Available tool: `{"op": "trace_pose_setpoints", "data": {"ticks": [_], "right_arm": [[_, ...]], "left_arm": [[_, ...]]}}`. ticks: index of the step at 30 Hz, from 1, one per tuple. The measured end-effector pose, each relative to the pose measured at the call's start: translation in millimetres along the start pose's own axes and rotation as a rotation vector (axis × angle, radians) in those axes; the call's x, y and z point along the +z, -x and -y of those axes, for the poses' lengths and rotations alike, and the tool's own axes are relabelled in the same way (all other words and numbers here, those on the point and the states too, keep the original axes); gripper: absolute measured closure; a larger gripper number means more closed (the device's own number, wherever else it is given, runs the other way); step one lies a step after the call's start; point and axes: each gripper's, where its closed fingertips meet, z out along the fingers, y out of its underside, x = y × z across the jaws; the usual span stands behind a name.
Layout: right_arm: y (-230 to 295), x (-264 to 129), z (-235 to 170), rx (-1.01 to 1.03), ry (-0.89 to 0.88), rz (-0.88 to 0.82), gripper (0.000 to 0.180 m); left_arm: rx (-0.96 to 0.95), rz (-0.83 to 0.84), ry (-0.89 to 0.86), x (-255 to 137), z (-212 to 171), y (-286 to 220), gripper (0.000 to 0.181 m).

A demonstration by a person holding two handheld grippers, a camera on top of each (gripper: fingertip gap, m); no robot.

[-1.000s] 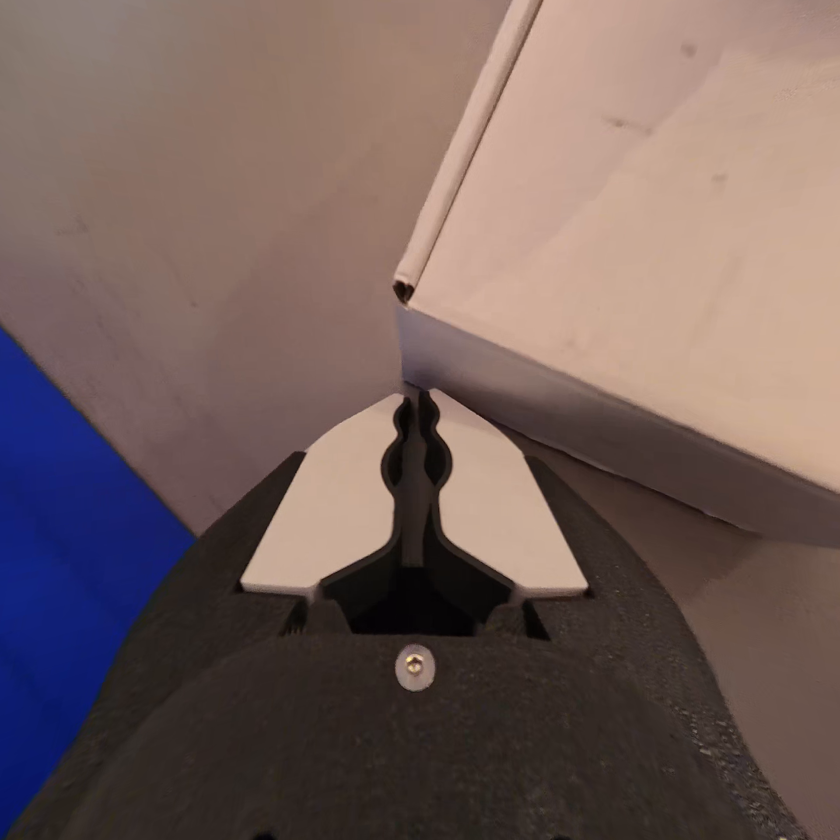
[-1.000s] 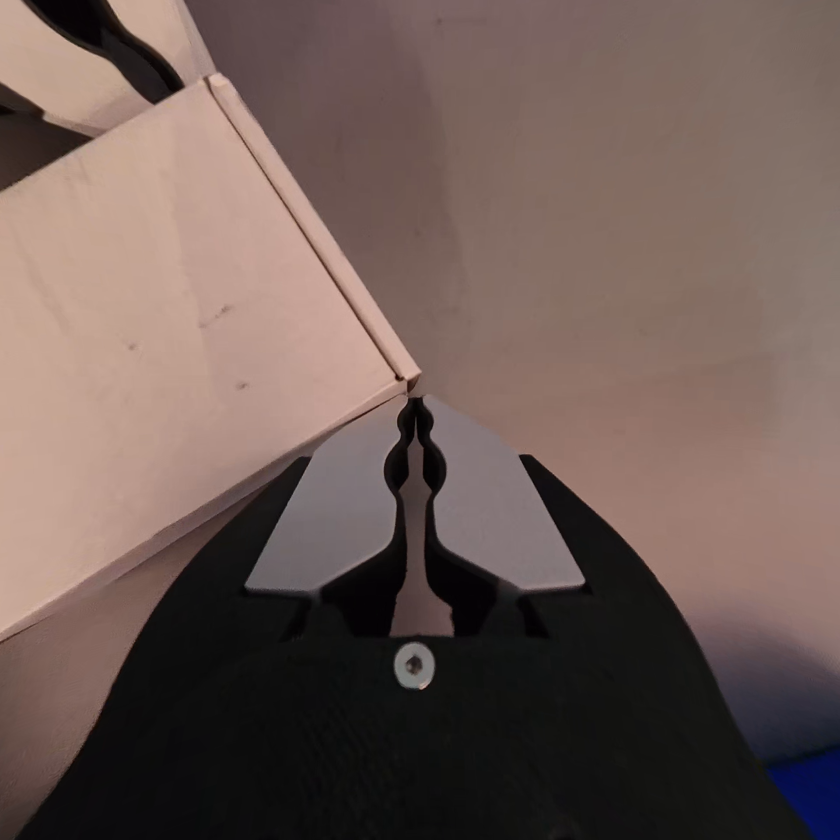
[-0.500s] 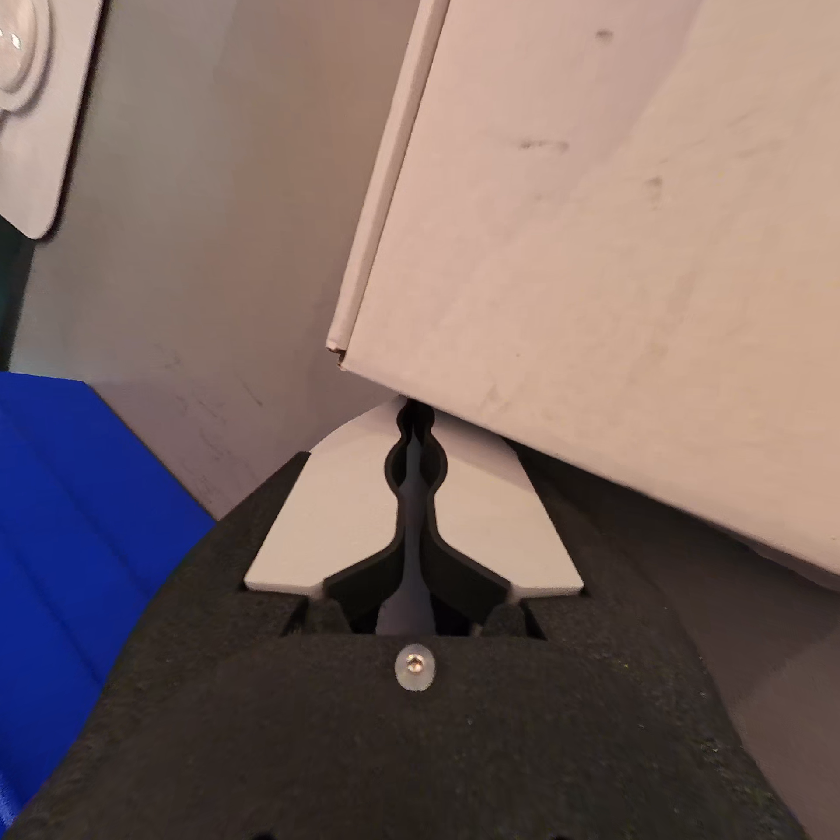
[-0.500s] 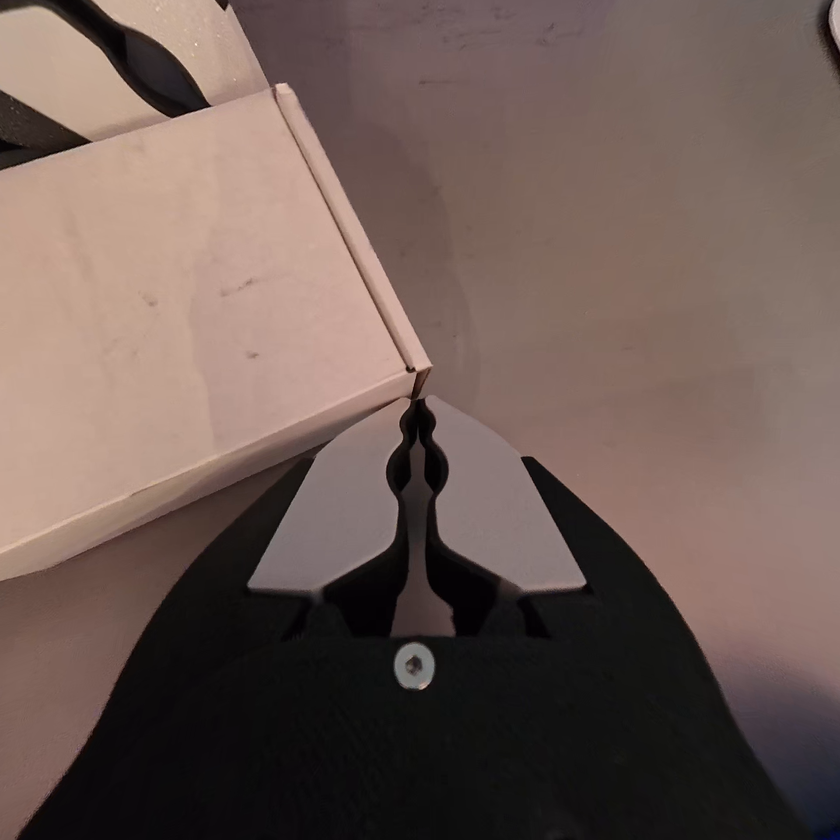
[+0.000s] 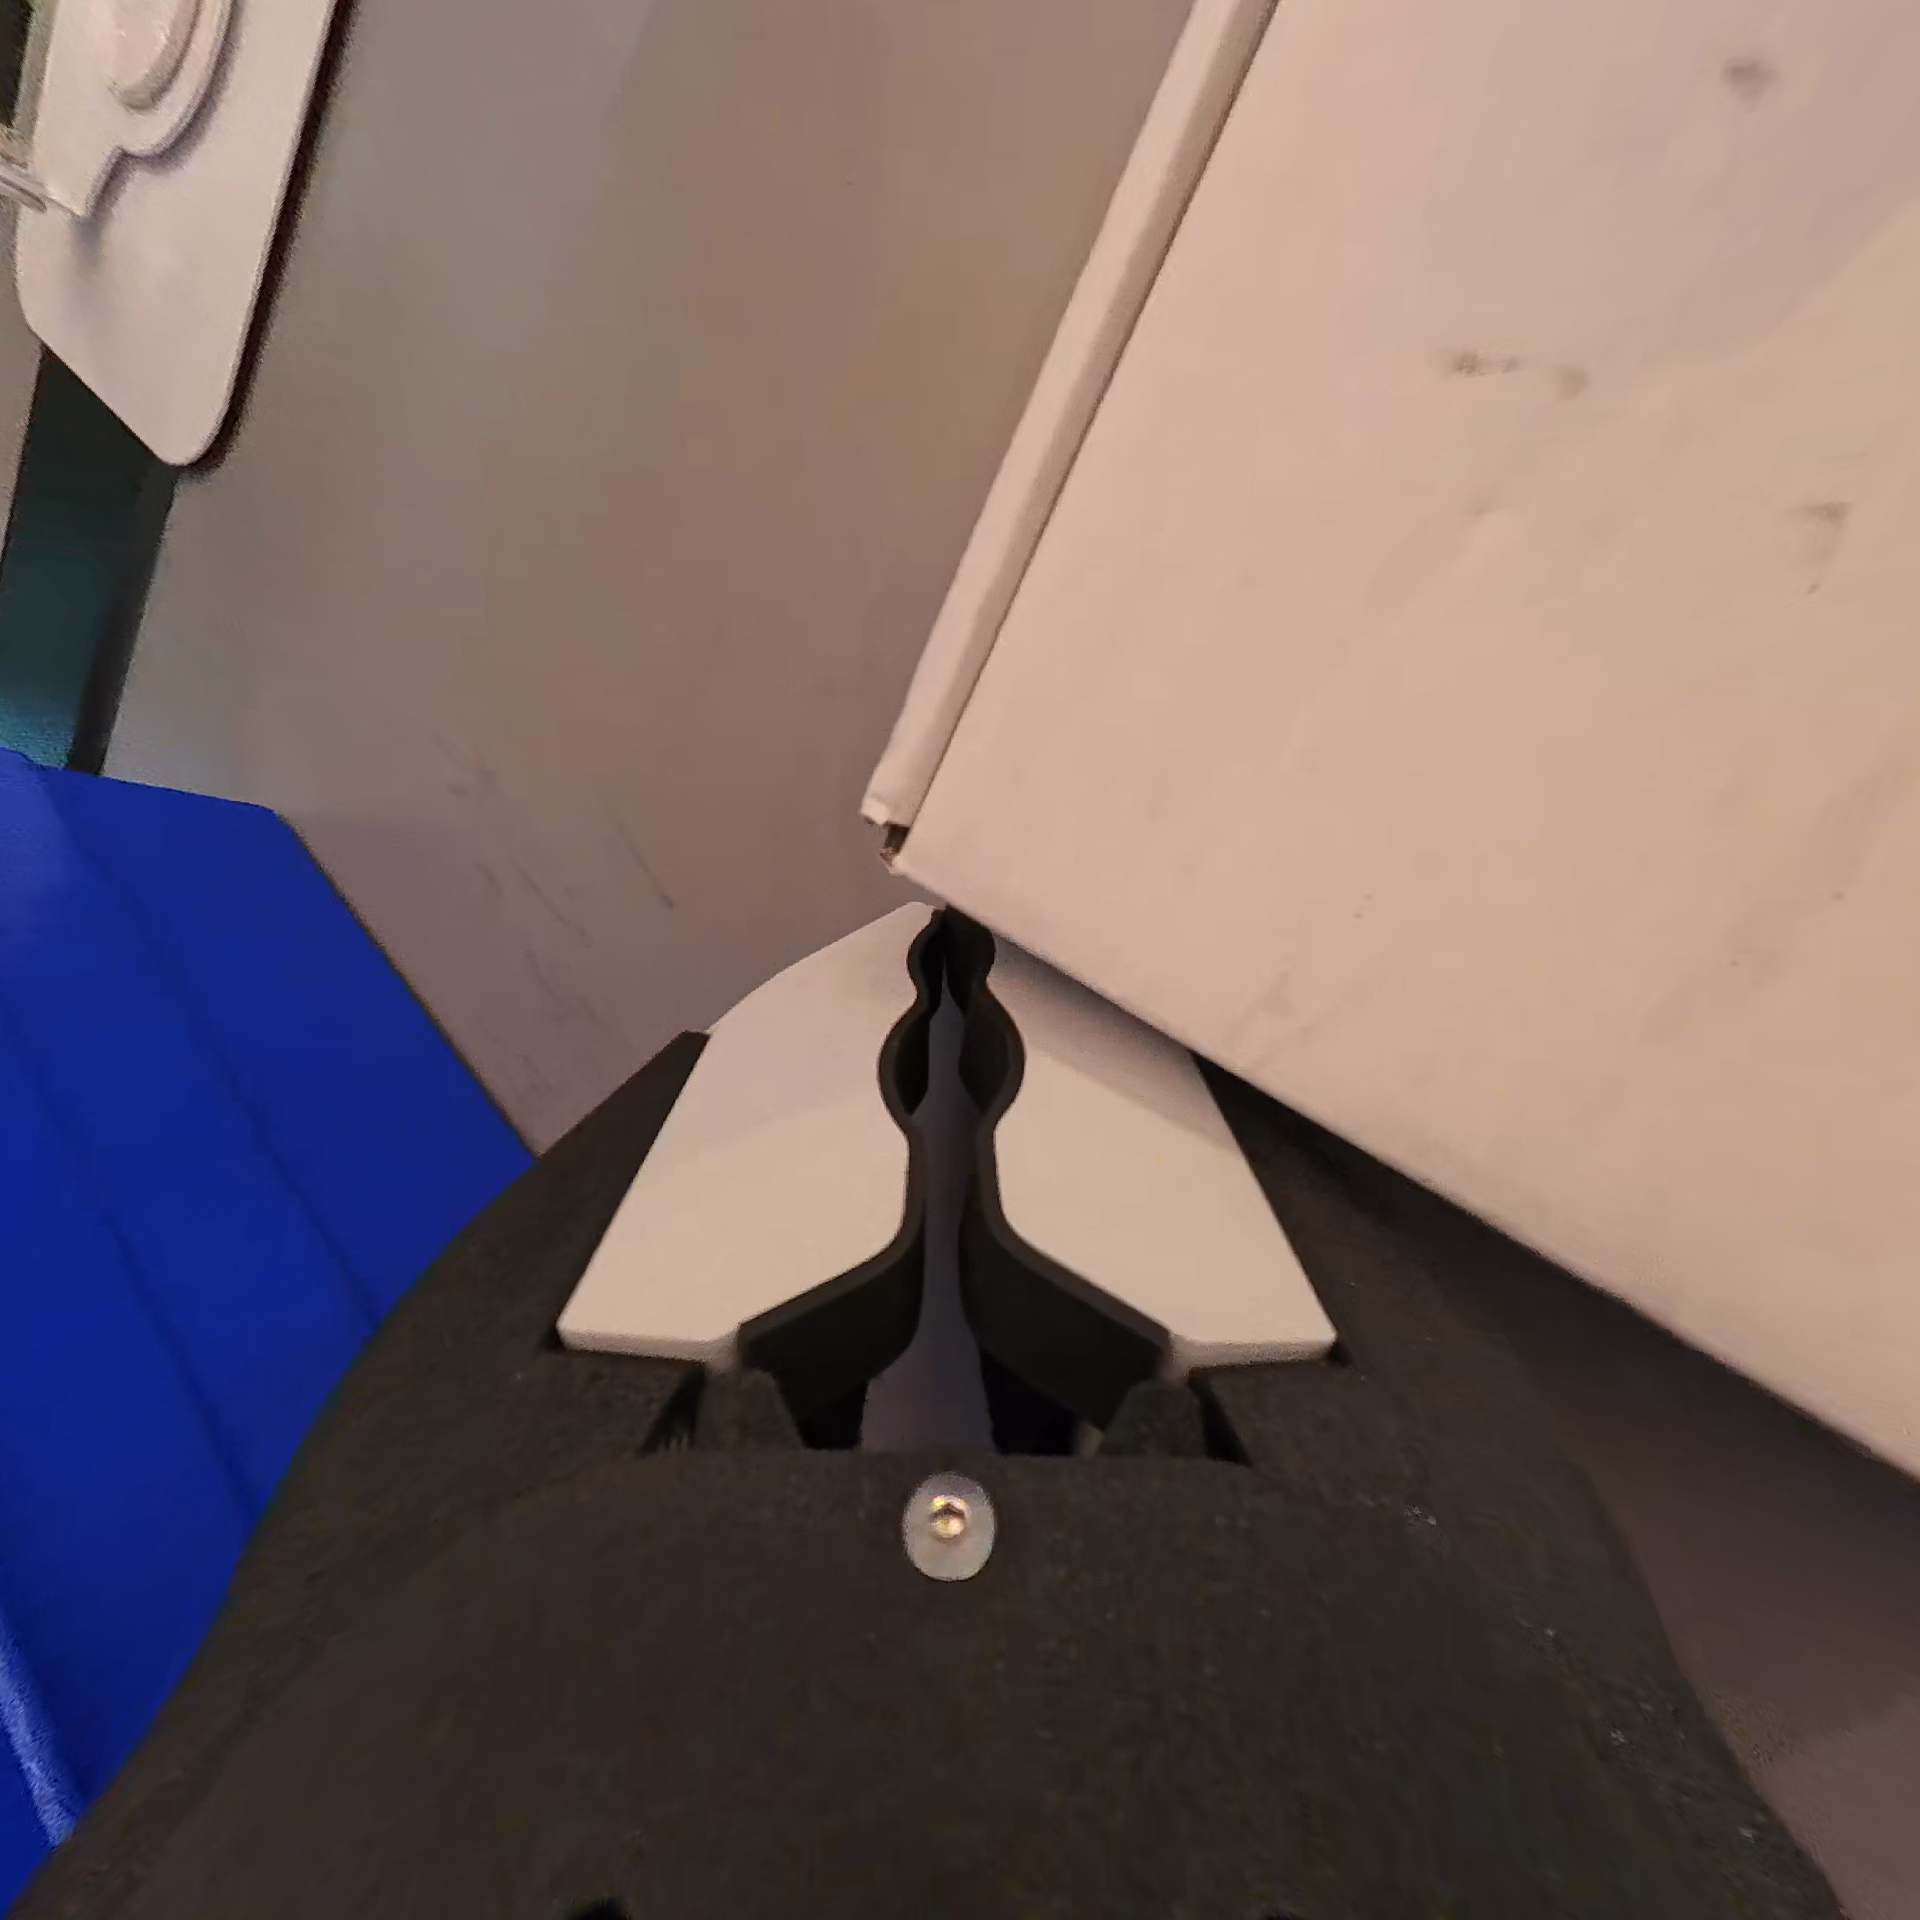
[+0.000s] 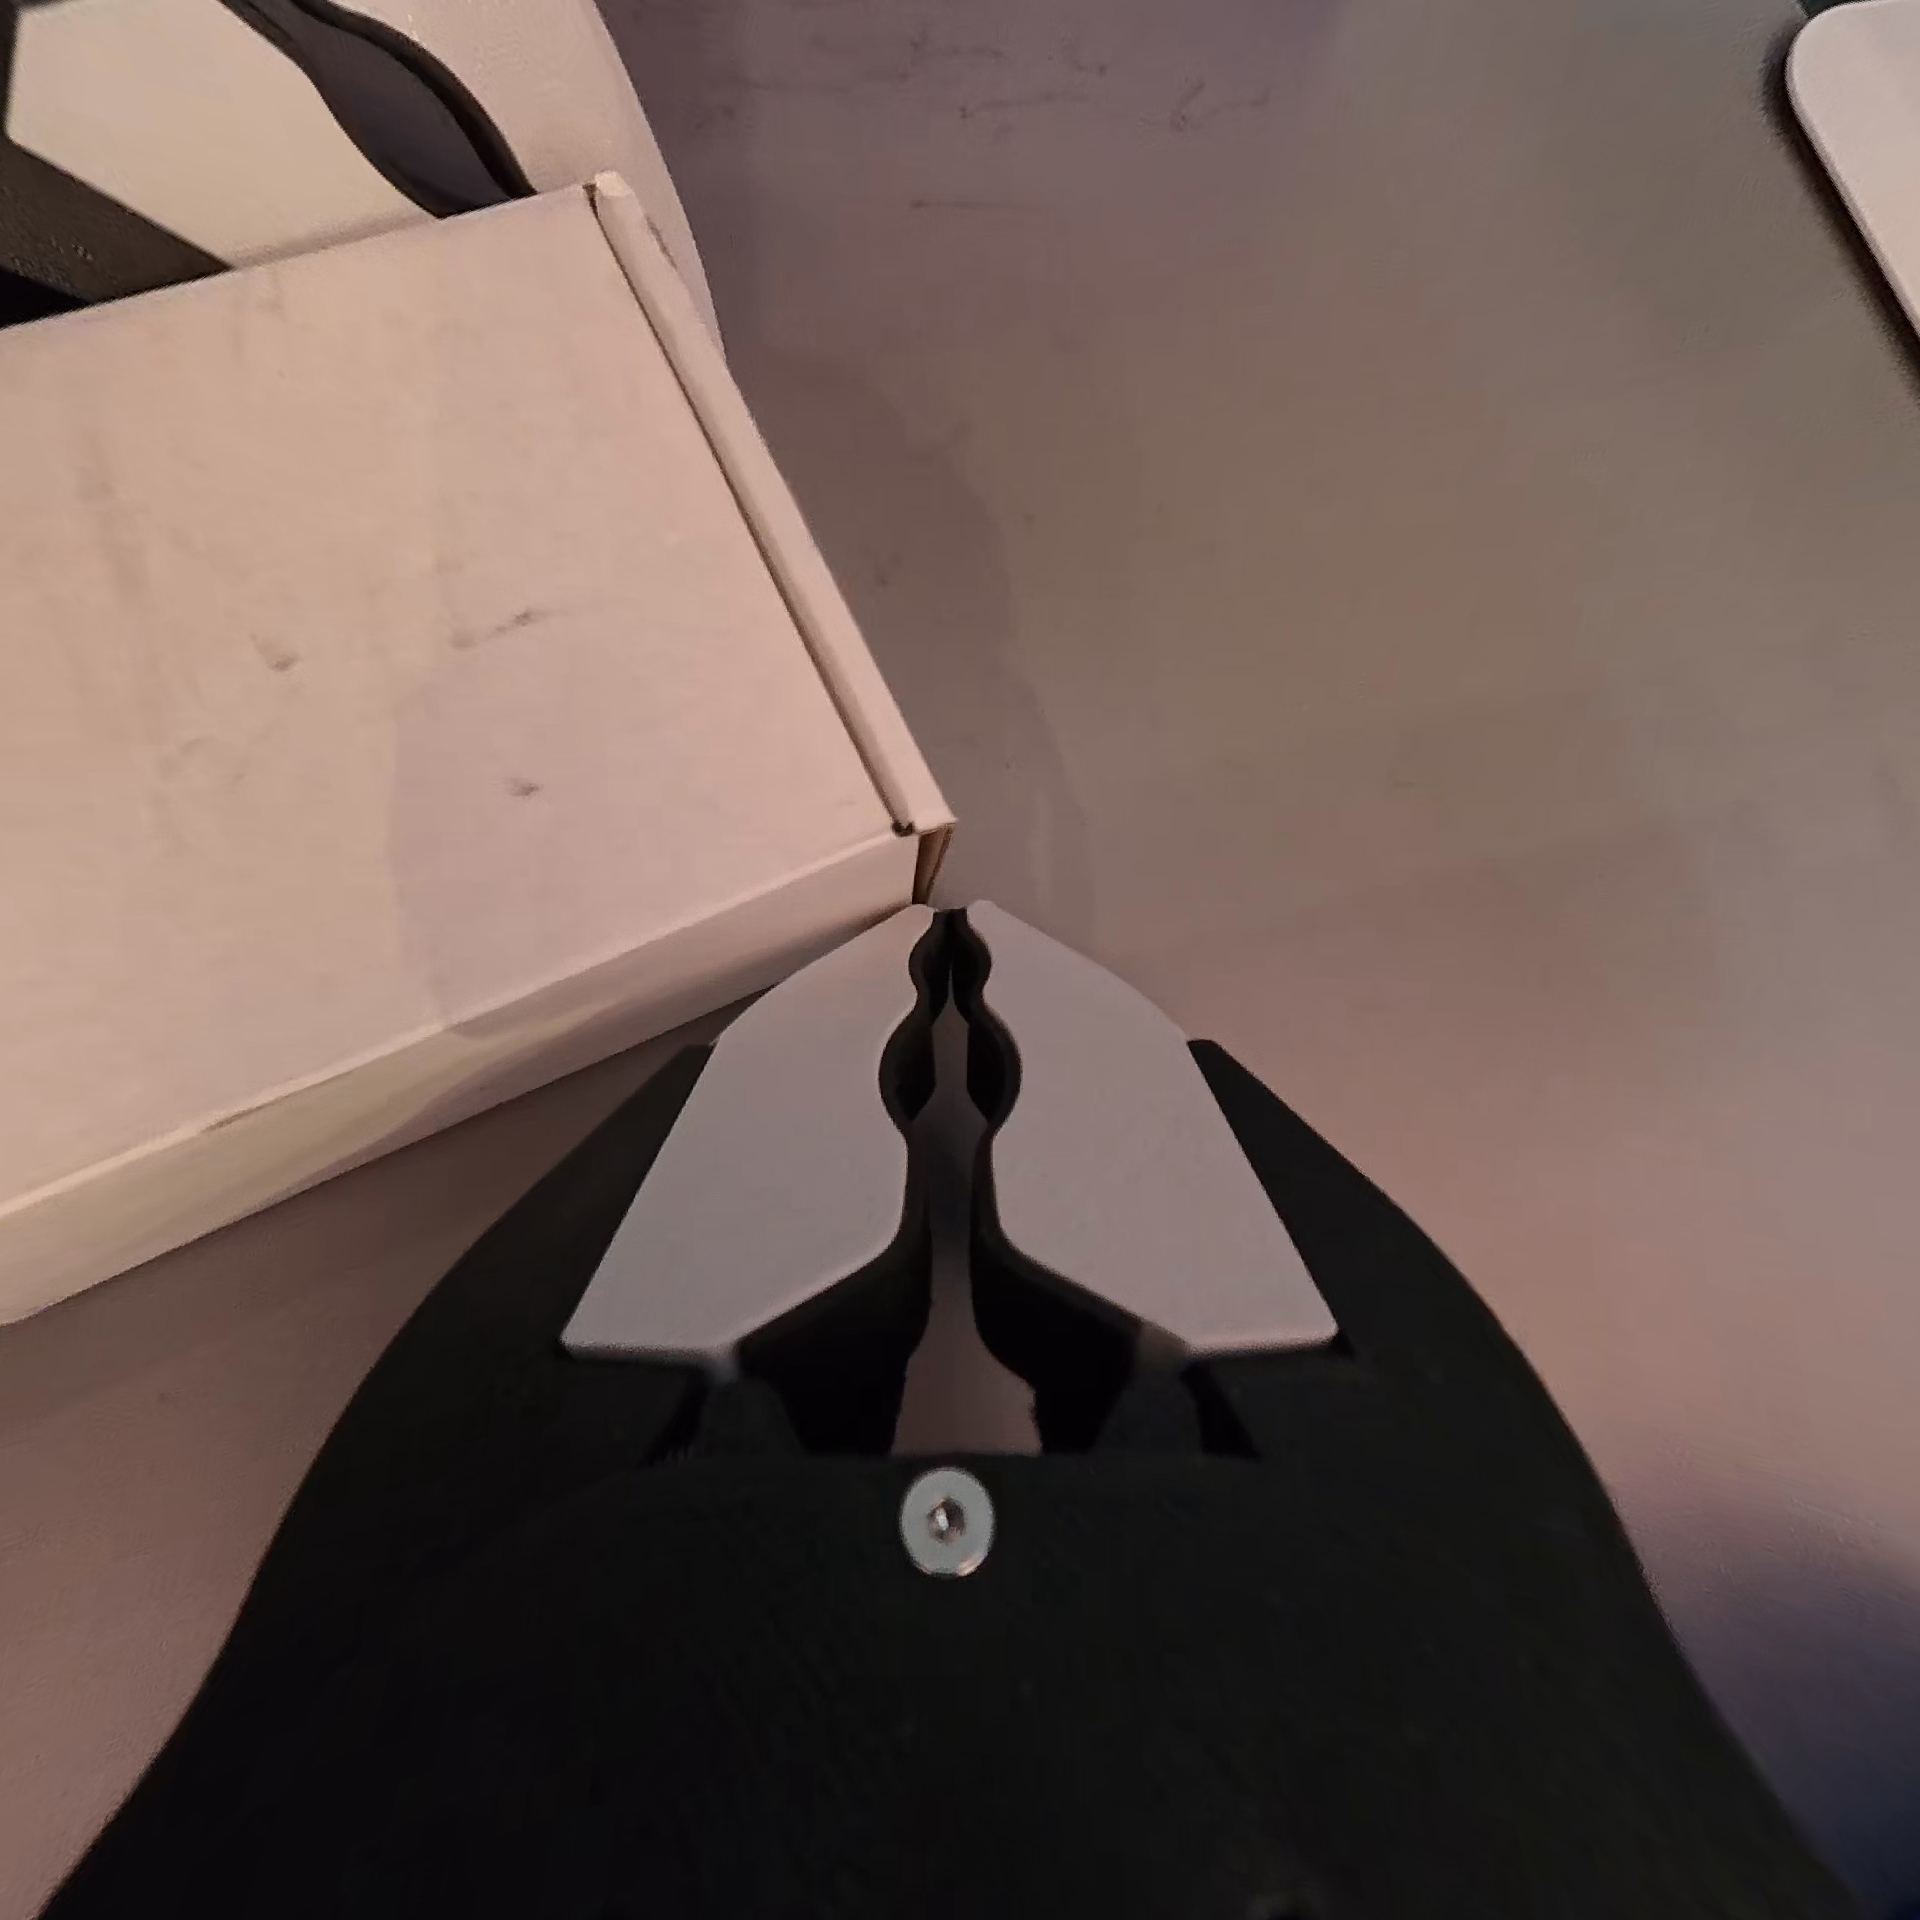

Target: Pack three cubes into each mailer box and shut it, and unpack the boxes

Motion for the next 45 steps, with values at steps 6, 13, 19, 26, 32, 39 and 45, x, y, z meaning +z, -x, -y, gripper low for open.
{"op": "trace_pose_setpoints", "data": {"ticks": [6,13,19,26,32,39,45], "right_arm": [[-1,0,-2,0.035,0.049,-0.015,0.18],[-1,0,-3,0.098,0.014,-0.011,0.179],[4,-20,1,0.149,0.007,-0.093,0.179],[35,-20,-10,0.152,0.061,-0.018,0.179],[41,-18,-16,0.156,0.135,0.001,0.18],[42,-18,-16,0.215,0.107,0.008,0.179],[39,-27,-25,0.234,0.123,-0.127,0.179]], "left_arm": [[-0.072,-0.046,-0.048,1,6,-5,0.181],[-0.04,-0.047,-0.061,2,6,-4,0.181],[-0.14,-0.083,-0.071,-21,1,-7,0.18],[-0.104,-0.129,-0.053,-16,-2,-28,0.181],[-0.069,-0.135,-0.022,-15,2,-29,0.181],[-0.052,-0.122,-0.025,-14,1,-24,0.181],[-0.163,-0.143,-0.011,-32,-16,-30,0.18]]}}
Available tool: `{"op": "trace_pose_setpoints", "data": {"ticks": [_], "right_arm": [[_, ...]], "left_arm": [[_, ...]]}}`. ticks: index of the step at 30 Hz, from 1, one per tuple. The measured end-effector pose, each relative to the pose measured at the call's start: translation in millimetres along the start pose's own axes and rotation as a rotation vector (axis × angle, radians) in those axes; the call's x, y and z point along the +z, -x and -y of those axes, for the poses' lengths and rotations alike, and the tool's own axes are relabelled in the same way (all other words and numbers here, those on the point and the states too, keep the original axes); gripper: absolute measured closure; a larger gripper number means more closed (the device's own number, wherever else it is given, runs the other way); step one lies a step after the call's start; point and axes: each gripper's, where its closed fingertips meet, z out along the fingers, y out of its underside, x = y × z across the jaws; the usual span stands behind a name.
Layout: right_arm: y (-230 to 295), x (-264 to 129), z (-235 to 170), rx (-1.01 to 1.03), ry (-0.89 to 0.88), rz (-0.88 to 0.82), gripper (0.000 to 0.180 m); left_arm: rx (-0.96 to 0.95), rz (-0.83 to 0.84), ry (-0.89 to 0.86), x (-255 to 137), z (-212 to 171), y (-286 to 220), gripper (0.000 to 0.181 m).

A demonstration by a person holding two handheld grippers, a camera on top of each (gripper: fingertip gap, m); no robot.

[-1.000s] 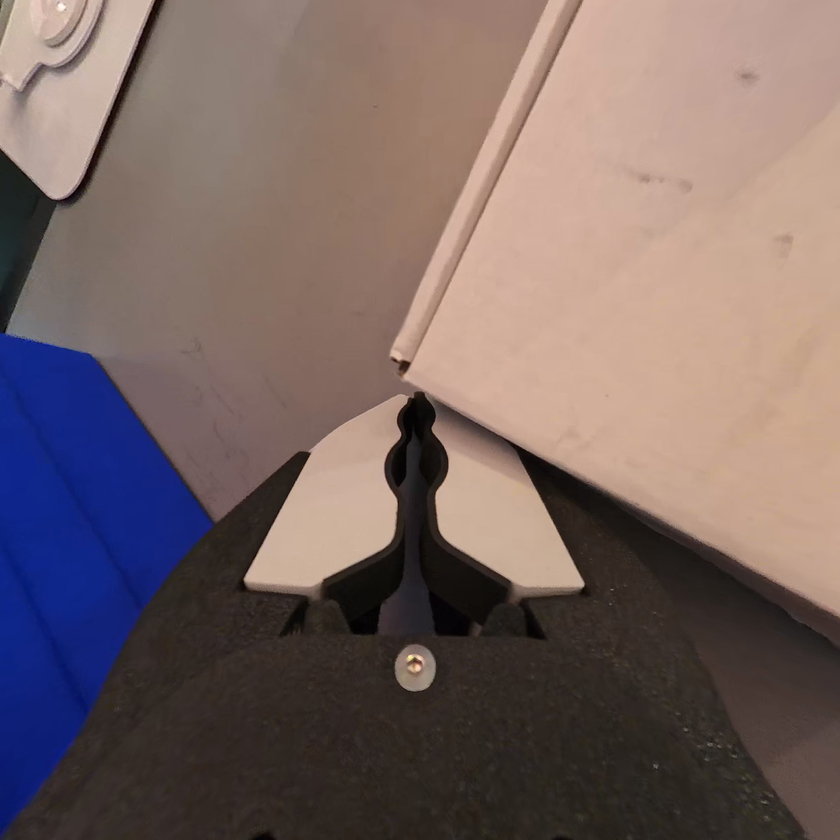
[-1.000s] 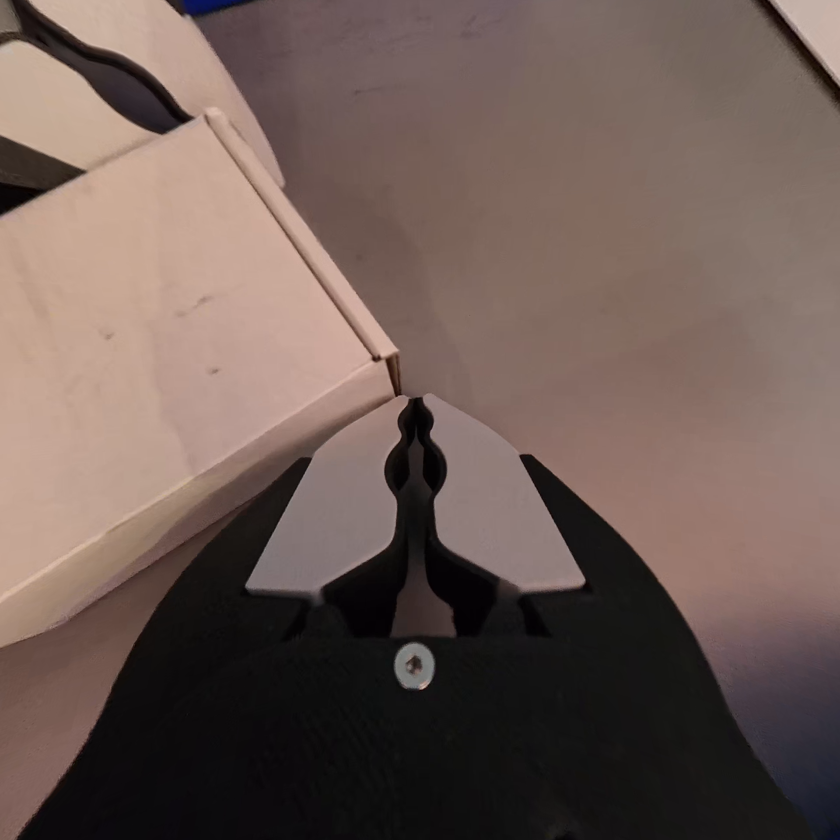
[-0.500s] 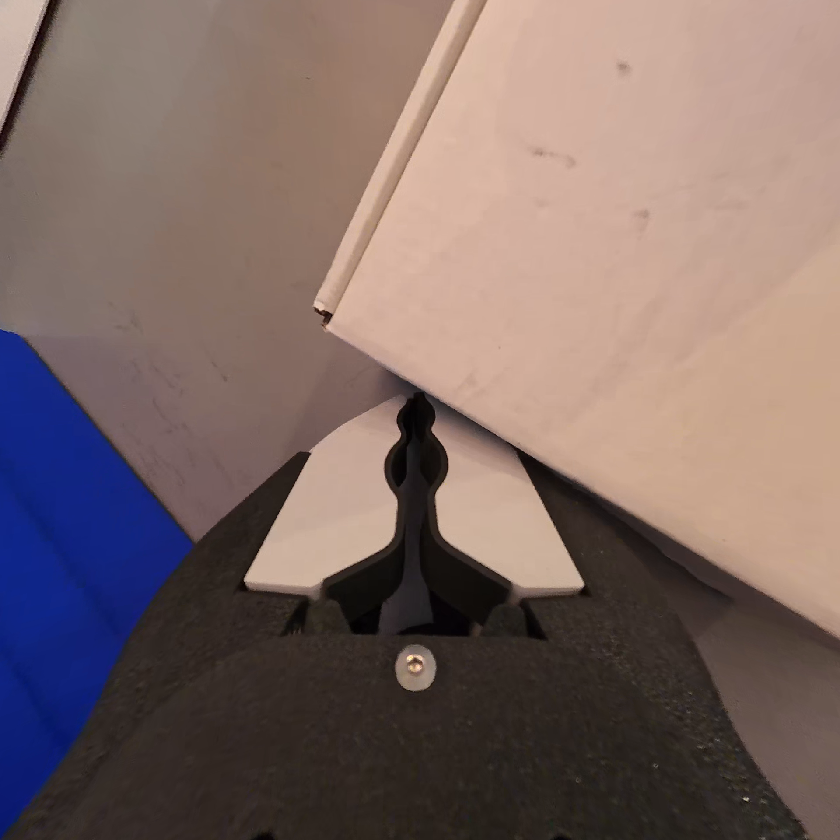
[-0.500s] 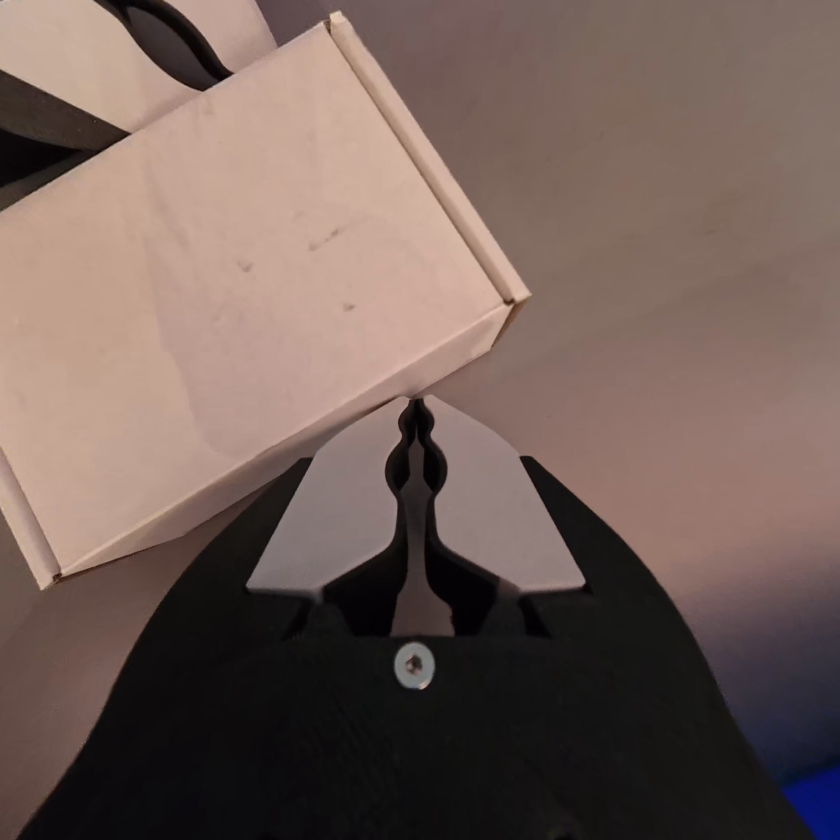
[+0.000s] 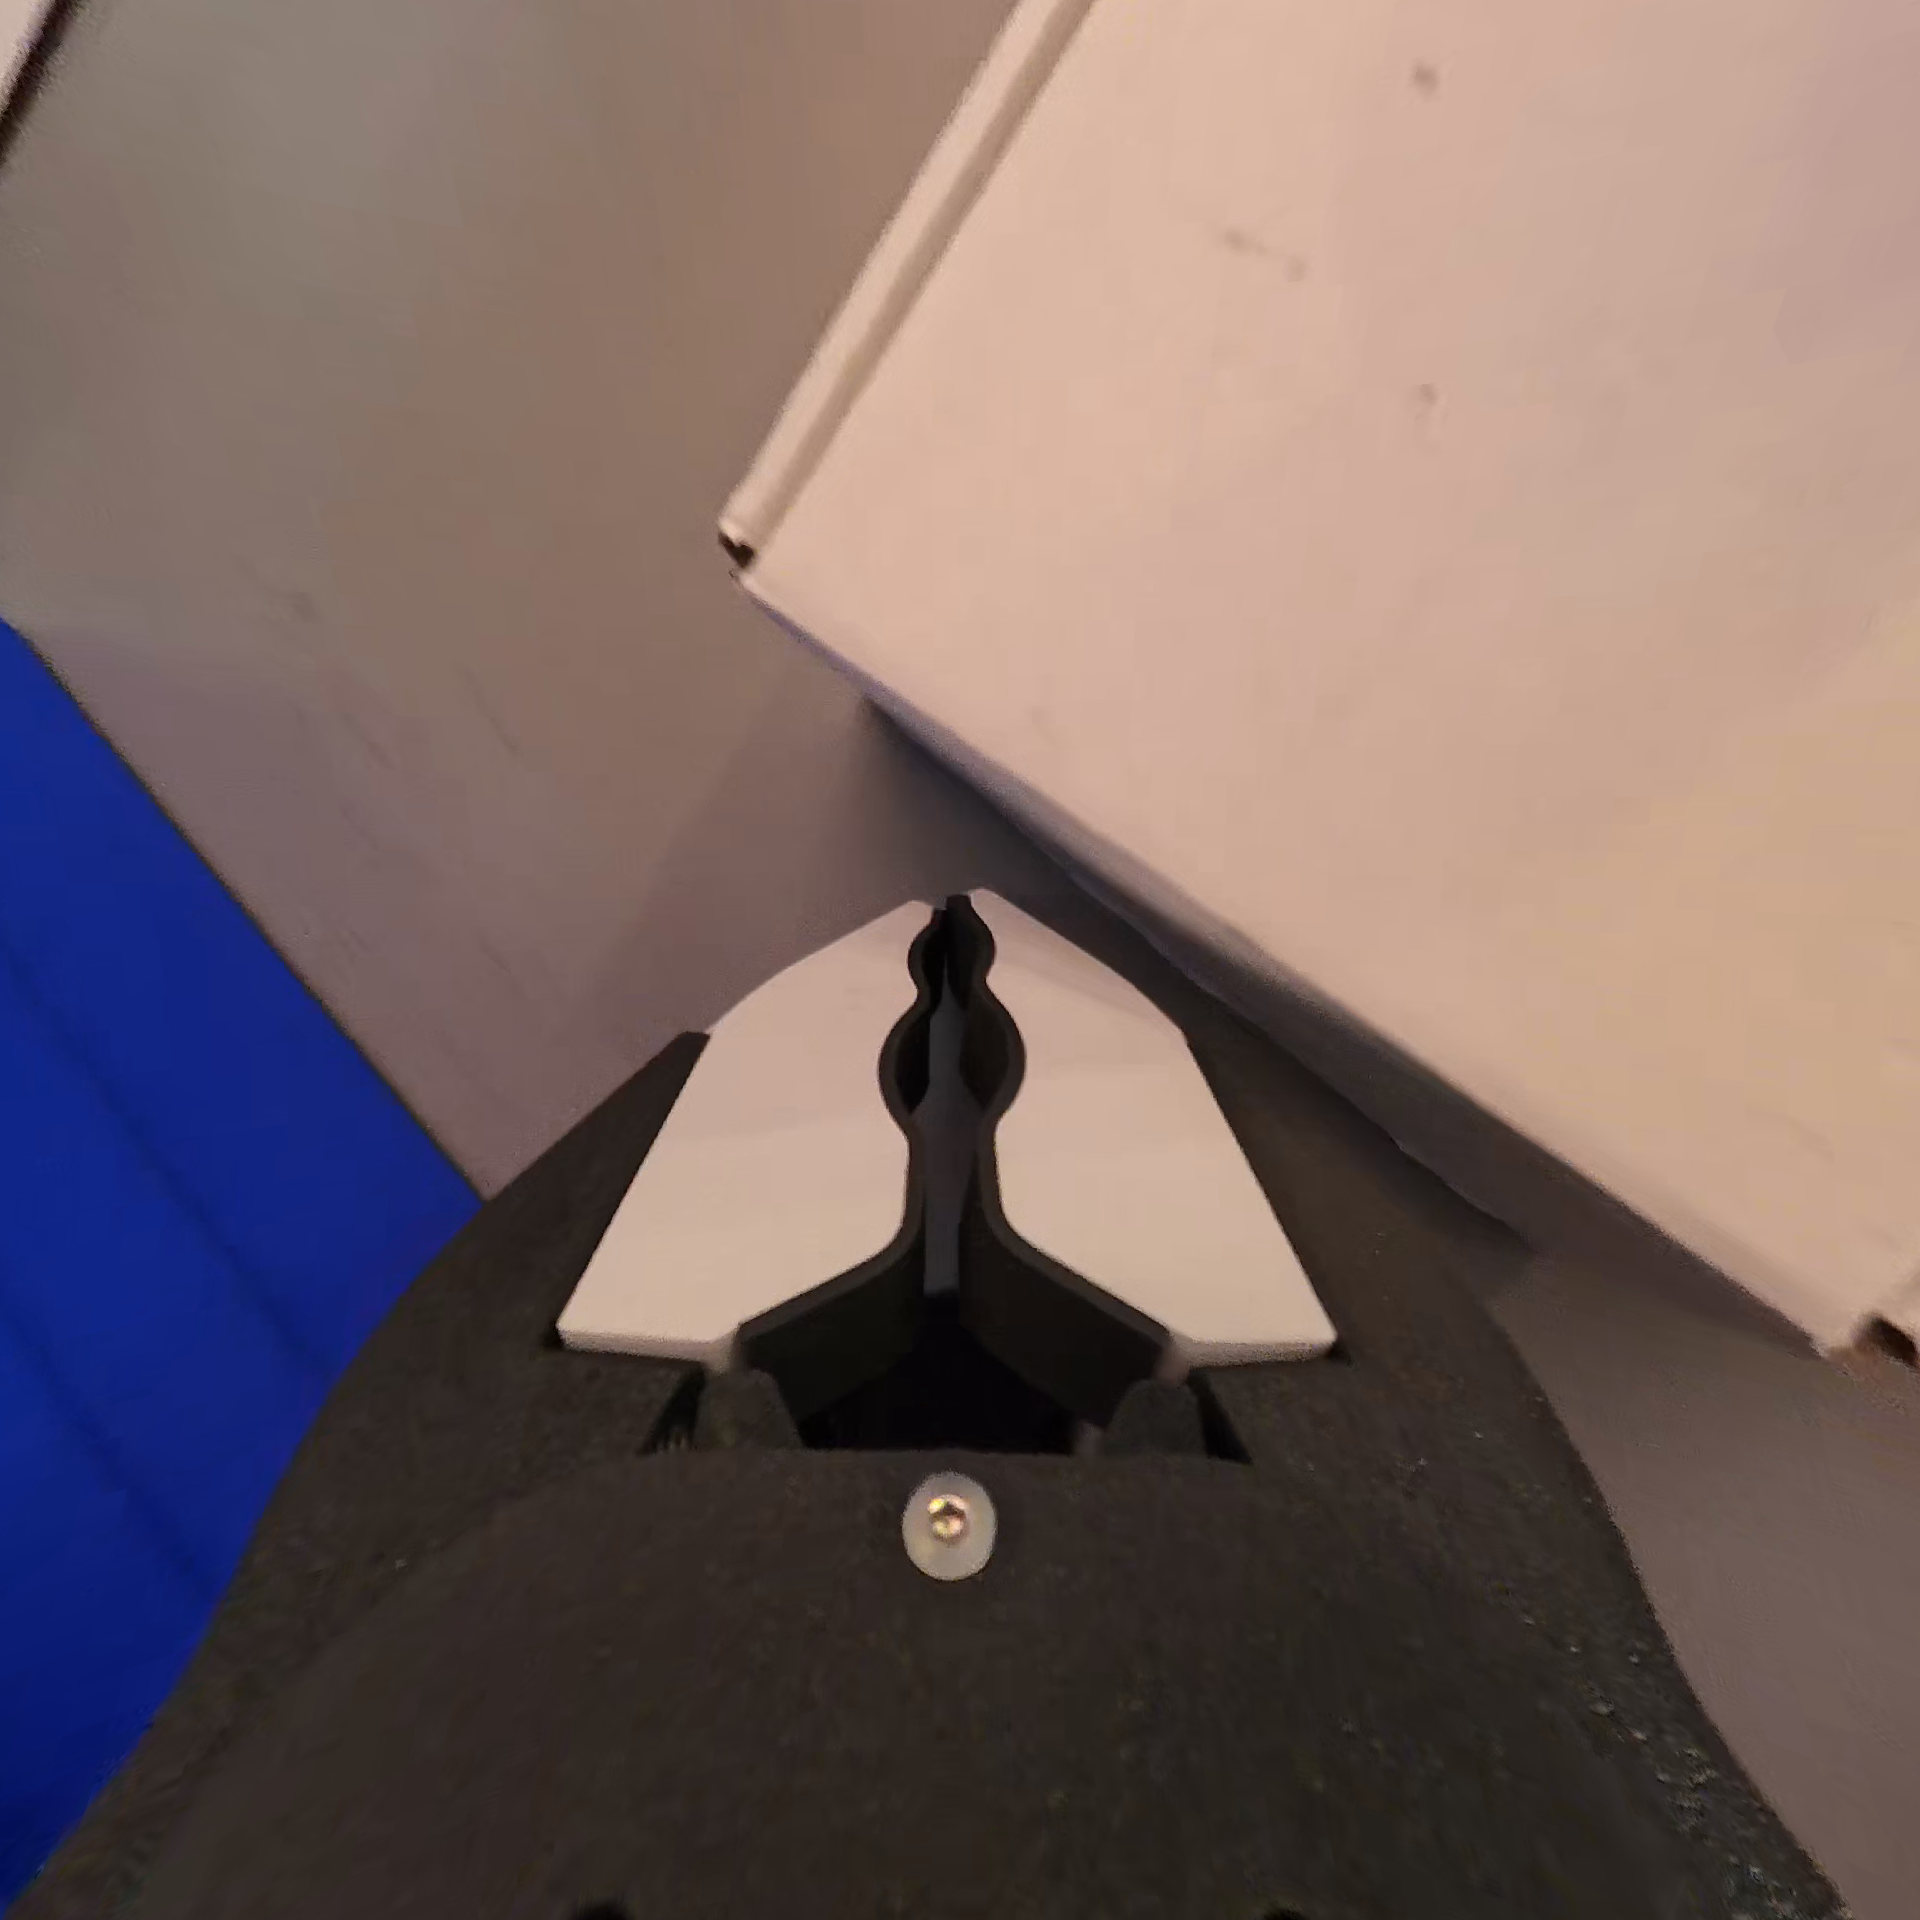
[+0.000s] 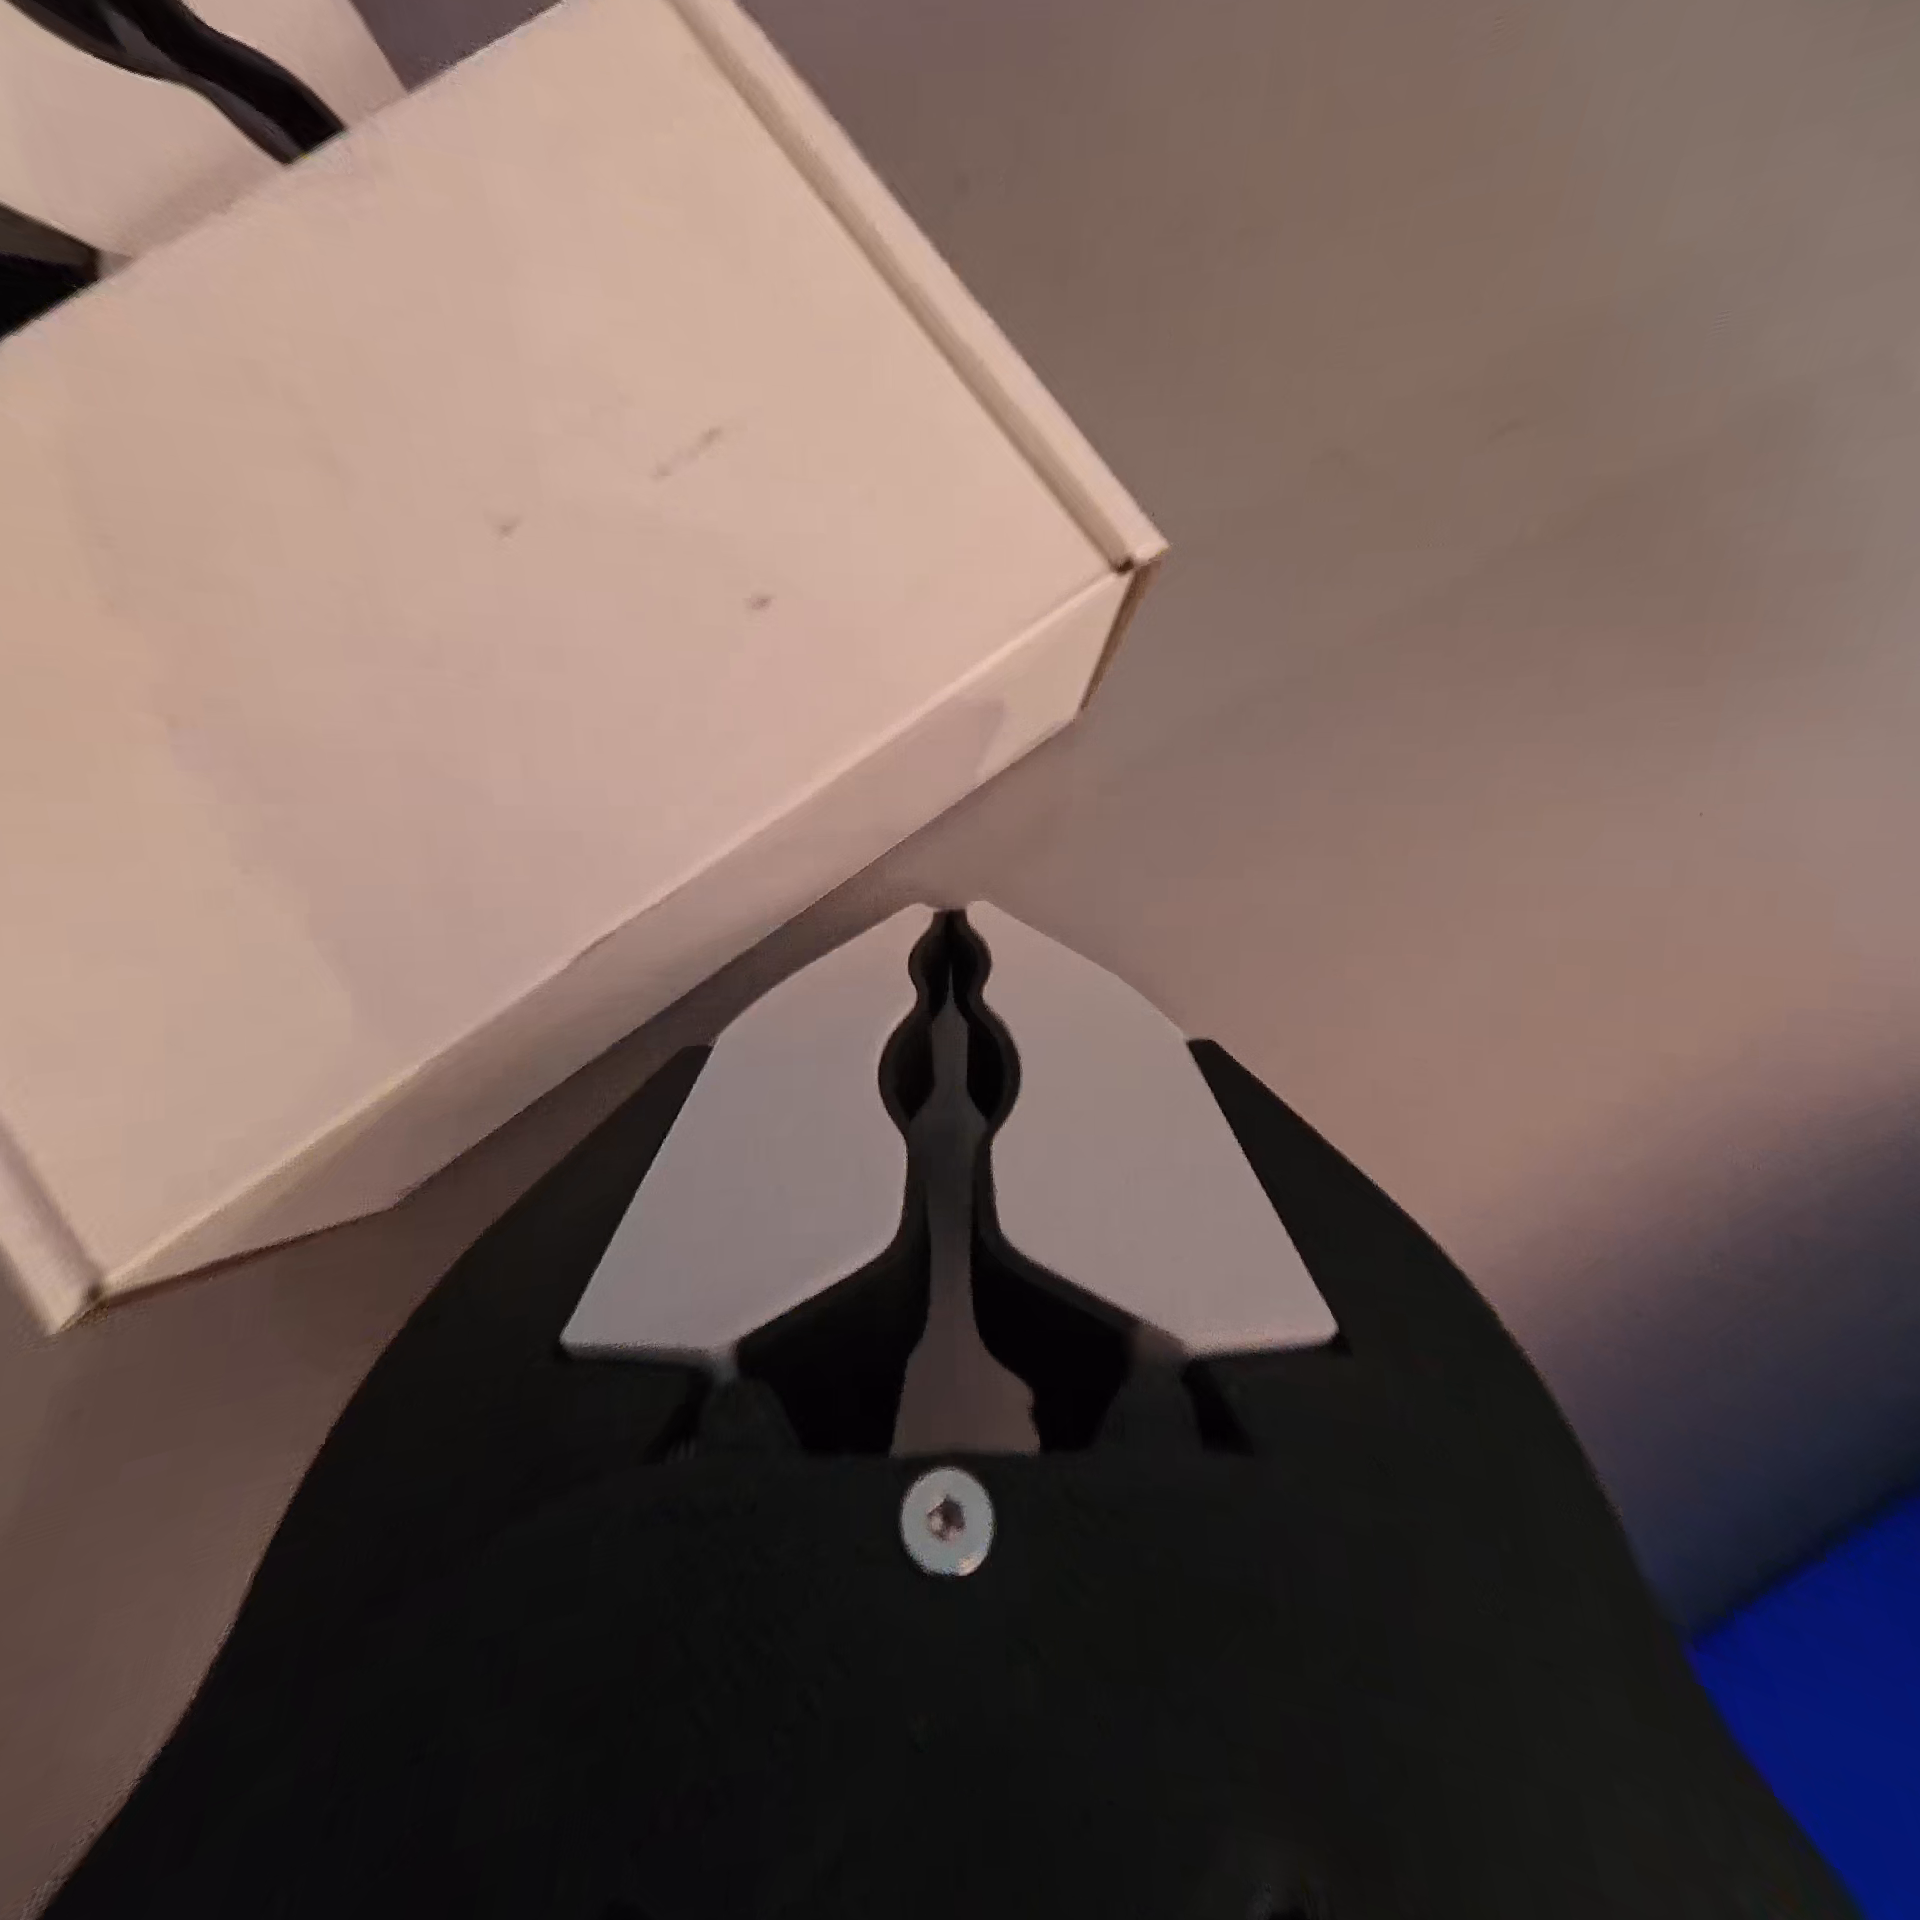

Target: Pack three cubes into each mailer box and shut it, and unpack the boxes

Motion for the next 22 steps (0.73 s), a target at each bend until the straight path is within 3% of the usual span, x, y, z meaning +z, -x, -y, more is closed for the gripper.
{"op": "trace_pose_setpoints", "data": {"ticks": [6,14,22], "right_arm": [[24,-2,-5,0.003,-0.005,0.12,0.179],[27,-1,-6,-0.025,0.05,0.099,0.18],[29,0,-4,0.013,-0.012,0.139,0.179]], "left_arm": [[0.032,-0.041,-0.005,0,0,-21,0.181],[-0.002,-0.09,-0.009,3,7,-26,0.181],[0.017,-0.073,0.006,1,0,-17,0.181]]}}
